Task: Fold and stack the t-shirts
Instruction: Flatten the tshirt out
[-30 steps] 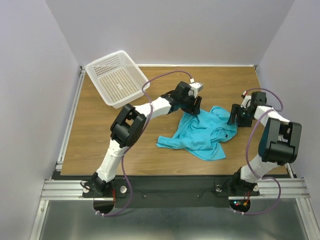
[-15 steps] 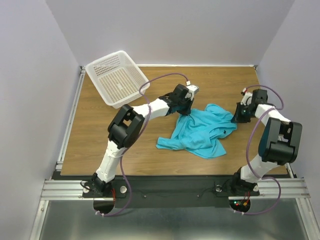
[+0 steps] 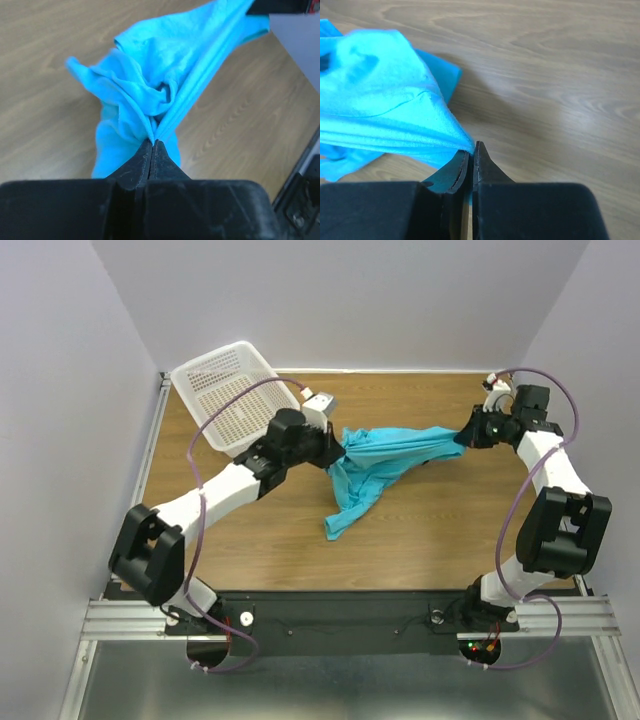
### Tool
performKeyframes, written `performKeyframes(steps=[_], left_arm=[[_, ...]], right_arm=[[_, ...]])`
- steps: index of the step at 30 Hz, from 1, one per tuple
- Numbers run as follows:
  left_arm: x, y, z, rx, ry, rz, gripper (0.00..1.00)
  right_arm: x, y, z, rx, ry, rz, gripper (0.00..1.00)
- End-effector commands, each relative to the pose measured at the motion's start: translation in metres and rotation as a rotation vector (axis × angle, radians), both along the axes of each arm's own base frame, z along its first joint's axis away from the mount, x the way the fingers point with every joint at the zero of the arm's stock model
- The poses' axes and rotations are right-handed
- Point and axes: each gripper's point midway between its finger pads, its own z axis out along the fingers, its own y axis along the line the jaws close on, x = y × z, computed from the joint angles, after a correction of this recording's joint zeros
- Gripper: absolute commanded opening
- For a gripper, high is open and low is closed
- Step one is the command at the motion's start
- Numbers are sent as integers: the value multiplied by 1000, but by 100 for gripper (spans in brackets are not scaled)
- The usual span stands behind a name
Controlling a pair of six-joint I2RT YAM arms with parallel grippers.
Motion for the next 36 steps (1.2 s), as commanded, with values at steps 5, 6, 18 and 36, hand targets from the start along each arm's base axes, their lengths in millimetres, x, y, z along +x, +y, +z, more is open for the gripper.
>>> performKeyframes(steps=[5, 6, 18, 36], left_arm=[[-60, 65, -9, -113, 95, 86, 0], [-68, 65, -12, -133, 115, 74, 0], [-163, 87, -100, -180, 505, 52, 16], [-20, 30, -45, 78, 109, -36, 72]], right_arm=[[5, -13, 32, -100, -161, 96, 1], [-1, -6, 30, -81, -161, 133, 1], [-100, -13, -83, -235, 137, 199, 1], [-108, 1, -85, -160, 141, 211, 1]])
